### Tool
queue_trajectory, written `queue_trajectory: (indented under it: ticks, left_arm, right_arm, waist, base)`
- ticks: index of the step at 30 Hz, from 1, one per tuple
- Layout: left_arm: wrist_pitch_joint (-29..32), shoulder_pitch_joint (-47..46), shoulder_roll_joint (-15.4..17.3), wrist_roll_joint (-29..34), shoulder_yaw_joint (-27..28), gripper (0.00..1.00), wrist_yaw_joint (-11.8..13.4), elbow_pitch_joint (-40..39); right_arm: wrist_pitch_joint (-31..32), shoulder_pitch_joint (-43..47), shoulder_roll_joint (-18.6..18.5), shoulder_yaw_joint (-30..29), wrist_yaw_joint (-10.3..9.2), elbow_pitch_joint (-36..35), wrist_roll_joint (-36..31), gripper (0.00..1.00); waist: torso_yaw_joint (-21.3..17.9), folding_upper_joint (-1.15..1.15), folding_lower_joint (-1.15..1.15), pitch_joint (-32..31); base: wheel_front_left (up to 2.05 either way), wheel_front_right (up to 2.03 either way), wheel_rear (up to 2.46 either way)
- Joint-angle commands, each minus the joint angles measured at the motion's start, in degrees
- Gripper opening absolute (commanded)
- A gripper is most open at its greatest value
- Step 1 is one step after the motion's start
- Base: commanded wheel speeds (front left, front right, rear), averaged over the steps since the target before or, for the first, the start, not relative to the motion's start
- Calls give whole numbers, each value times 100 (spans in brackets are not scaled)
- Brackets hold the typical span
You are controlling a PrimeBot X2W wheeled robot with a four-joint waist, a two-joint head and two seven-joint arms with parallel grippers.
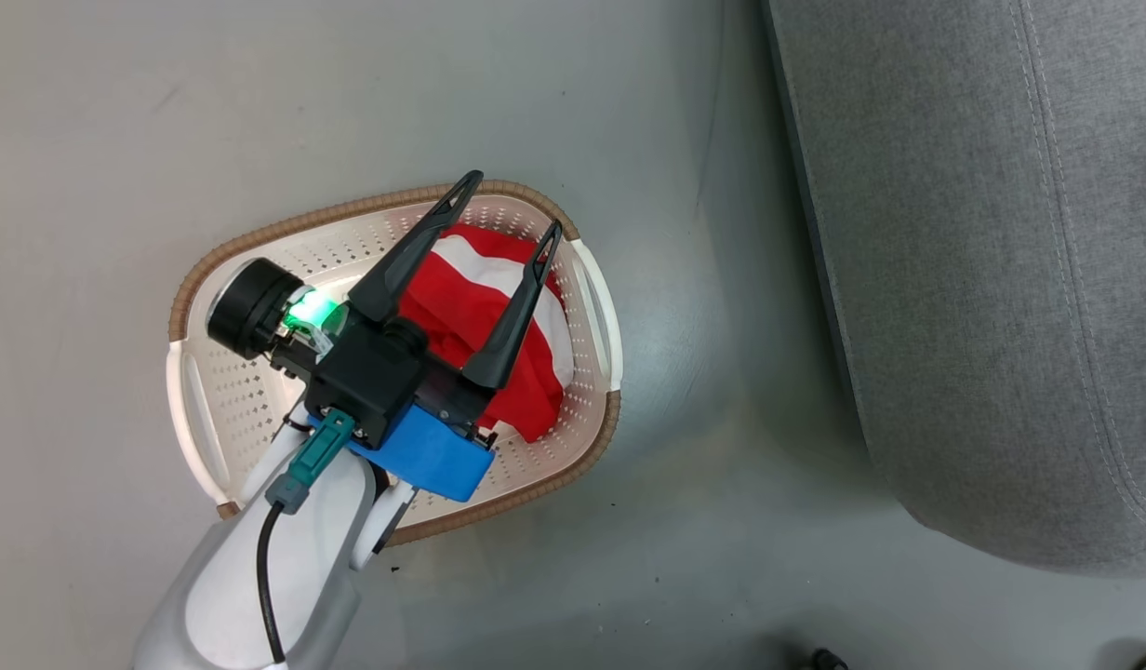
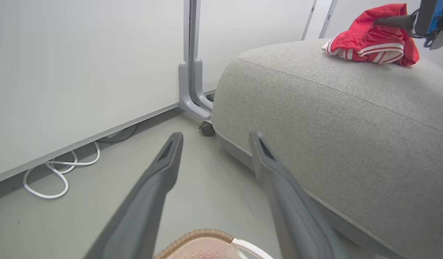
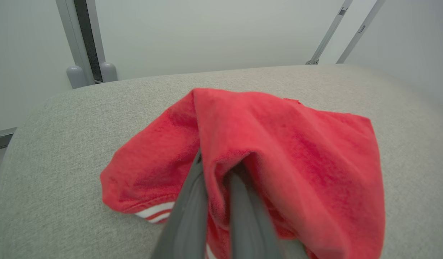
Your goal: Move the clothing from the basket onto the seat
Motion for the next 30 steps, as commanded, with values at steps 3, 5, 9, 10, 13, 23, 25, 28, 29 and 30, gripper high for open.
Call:
queue_trajectory:
  ticks: [3,5,9,10,13,23,25,28,29,30]
  left_arm:
    - [-16,-14,-22,-28,-18,100,-6,31]
    - [-16,-8,-45,-44,-7,100,-6,38]
    - [-16,47,-91,-74,76,100,-6,59]
    - [-16,79,-120,-99,92,100,-6,64]
    - [-16,238,-207,-163,179,100,-6,95]
    - [-16,961,-605,-387,516,100,-6,426]
    - [-16,1165,-669,-436,620,100,-6,522]
    - [-16,1443,-749,-496,767,100,-6,656]
    - [-16,1535,-774,-514,834,100,-6,700]
    - [-16,1640,-793,-525,886,100,-6,738]
  right_arm:
    - [-78,-115,-76,66,1,88,-36,100]
    - [-93,-105,-95,103,1,142,-59,100]
    - [-143,-79,-59,192,1,209,-78,100]
    - [-159,-19,-58,241,1,206,-105,100]
    - [-202,214,-66,405,1,179,-222,100]
    - [-114,1351,73,861,1,-294,-330,100]
    - [-94,1651,116,932,1,-526,-364,100]
    - [-74,2158,246,959,1,-935,-456,100]
    - [-66,2336,311,970,1,-1089,-526,100]
    - [-34,2524,391,974,1,-1247,-566,100]
  waist:
    - [35,0,-1,-71]
    - [50,0,-1,-115]
    - [69,0,-1,-254]
    - [90,0,-1,-331]
    - [151,0,-1,-608]
    - [478,0,-1,-1981]
    - [544,0,-1,-2294]
    - [644,0,-1,-2740]
    - [676,0,-1,-2898]
    - [706,0,-1,-3044]
  base:
    - [0,0,0]
    - [0,0,0]
    - [0,0,0]
    - [0,0,0]
    - [0,0,0]
    - [0,0,0]
    - [0,0,0]
    - [0,0,0]
    - [0,0,0]
    - [0,0,0]
